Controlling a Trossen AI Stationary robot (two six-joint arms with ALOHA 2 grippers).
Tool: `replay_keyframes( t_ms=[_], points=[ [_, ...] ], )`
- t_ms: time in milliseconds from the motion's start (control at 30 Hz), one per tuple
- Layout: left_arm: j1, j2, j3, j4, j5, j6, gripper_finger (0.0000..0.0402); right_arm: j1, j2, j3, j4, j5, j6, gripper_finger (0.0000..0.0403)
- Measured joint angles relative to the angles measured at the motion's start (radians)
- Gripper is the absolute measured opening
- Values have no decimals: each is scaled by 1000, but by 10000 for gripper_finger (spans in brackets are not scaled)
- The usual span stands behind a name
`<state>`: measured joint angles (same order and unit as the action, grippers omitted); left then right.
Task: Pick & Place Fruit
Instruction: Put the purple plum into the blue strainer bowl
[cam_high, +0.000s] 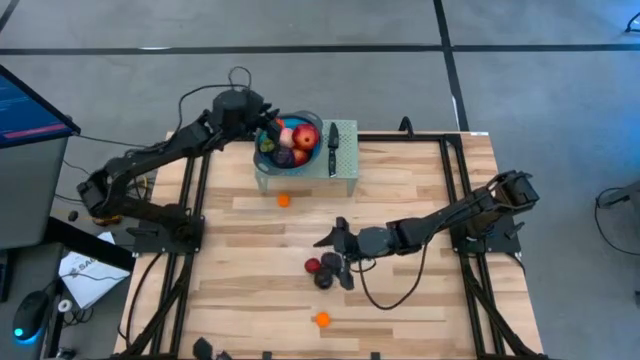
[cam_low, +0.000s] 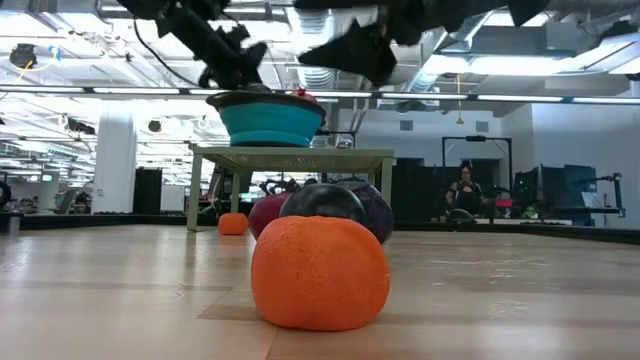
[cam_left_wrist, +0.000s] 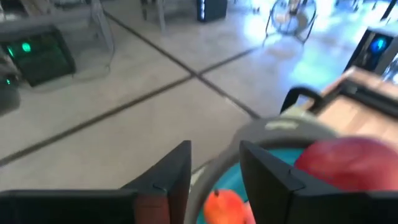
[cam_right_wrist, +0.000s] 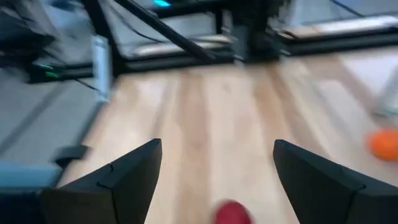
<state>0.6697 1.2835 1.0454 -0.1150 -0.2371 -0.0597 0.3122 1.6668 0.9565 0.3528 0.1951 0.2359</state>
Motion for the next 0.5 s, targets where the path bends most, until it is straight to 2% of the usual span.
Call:
replay_keyframes(
  t_ms=[167,267,367,500],
  points=[
    [-42,-132,0,-31,-1,2,136,8,-41,0,-149,122,0,302],
    [-101,-204,0,-67,18,4,130,13,-71,0,-262,148,0,302],
    [-194,-260,-2,-108,37,20,122,19,-109,0,-369,151,0,302],
    [-354,-319,-72,-108,40,21,109,49,-161,0,-487,153,0,302]
  ],
)
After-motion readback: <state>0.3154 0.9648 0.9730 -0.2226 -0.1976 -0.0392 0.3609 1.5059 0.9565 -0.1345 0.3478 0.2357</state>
